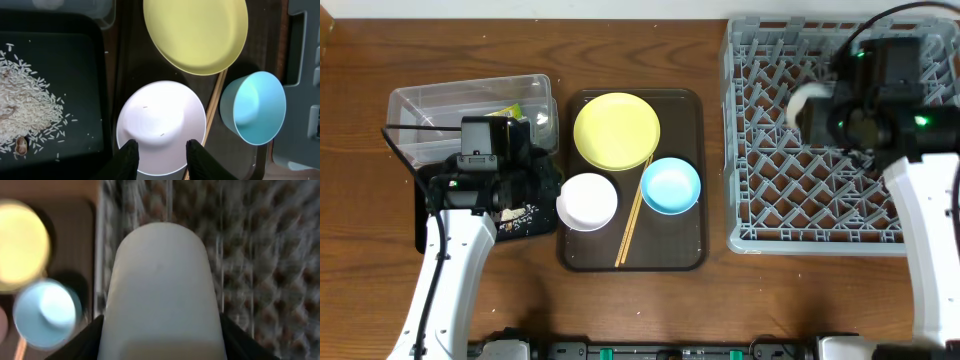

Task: Sort waste into correct bins and load items into the dishwasher rack
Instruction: 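Carry the cup with right gripper and place it upside down in rack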

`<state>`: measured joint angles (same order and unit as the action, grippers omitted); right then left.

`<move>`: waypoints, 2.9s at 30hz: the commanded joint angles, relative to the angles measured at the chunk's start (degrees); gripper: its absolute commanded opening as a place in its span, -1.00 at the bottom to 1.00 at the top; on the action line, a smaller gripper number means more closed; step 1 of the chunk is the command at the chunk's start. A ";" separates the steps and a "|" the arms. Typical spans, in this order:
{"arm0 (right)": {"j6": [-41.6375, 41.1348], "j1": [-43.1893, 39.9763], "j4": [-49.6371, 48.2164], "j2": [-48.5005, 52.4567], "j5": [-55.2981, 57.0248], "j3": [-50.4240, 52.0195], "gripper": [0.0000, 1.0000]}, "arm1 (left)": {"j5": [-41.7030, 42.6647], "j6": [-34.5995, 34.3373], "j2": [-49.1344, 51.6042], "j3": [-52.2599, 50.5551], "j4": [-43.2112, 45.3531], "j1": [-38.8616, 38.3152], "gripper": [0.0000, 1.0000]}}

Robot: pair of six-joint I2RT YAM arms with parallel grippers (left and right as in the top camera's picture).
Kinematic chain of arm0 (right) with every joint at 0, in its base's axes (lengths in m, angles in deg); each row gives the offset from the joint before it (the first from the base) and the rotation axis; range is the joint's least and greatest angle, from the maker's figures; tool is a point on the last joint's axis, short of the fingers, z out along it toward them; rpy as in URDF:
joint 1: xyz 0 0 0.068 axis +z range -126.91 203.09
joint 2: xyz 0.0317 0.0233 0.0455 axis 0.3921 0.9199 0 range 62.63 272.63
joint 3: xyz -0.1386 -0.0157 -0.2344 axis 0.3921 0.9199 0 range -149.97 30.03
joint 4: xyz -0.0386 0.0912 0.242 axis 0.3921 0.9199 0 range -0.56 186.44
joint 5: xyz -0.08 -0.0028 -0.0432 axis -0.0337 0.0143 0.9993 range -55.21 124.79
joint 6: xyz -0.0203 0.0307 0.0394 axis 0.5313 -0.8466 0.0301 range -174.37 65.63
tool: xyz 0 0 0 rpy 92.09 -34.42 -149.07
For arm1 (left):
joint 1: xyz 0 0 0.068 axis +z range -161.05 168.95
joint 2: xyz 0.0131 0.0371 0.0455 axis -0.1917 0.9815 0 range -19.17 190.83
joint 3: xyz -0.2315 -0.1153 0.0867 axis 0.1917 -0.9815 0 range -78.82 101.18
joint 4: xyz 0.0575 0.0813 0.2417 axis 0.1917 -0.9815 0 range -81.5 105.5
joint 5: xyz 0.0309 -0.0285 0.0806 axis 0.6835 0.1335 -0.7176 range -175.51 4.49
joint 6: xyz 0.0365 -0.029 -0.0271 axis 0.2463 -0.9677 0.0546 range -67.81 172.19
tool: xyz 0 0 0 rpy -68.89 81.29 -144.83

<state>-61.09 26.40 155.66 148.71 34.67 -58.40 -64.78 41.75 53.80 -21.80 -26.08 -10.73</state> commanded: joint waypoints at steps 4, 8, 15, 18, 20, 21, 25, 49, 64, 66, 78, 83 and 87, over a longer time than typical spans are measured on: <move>-5.22 -3.37 7.85 3.37 7.32 -0.17 -0.98 | -0.70 0.74 -0.33 0.24 0.02 0.26 -0.31; -5.01 -4.98 8.48 5.46 7.19 1.86 -0.98 | -0.68 0.74 -0.33 0.24 0.02 0.26 -0.31; -5.03 -7.43 5.79 9.60 7.21 4.07 -0.98 | -0.68 0.74 -0.33 0.22 -0.22 0.26 -0.30; -5.03 -8.61 5.14 10.71 7.19 4.07 -0.98 | -0.68 0.74 -0.33 0.22 -0.72 0.26 -0.30; -5.05 -9.49 4.87 10.80 7.17 4.07 -0.98 | -0.68 0.74 -0.33 0.22 -0.81 0.26 -0.30; -5.03 -10.01 4.70 10.80 7.17 4.07 -0.98 | -0.68 0.74 -0.33 0.22 -0.81 0.26 -0.30; -3.91 -11.82 5.27 10.80 4.90 4.07 -0.98 | -0.70 0.74 -0.31 0.22 -0.79 0.26 -0.30; -3.26 -17.88 7.30 10.80 3.56 4.04 -0.98 | -0.70 0.74 -0.31 0.22 -0.87 0.26 -0.30; -0.92 -18.40 7.72 10.78 -0.85 3.52 -0.98 | -0.70 0.74 -0.31 0.22 -1.20 0.26 -0.29; -0.90 -18.40 8.02 10.78 -0.85 2.62 -0.98 | -0.70 0.74 -0.31 0.22 -1.18 0.26 -0.29; 0.13 -18.43 9.64 10.80 1.42 -0.52 -0.98 | -0.70 0.76 0.02 0.22 -1.22 0.26 -0.29; 0.00 -18.40 9.29 10.80 2.82 2.10 -0.98 | -0.70 0.74 0.02 0.22 -1.22 0.26 -0.29; -0.11 -18.40 6.56 10.80 2.58 6.54 -0.98 | -0.70 0.74 0.02 0.22 -1.27 0.26 -0.29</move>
<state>-61.52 9.04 163.35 159.73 36.35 -54.81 -64.93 41.78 53.80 -21.80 -27.11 -10.73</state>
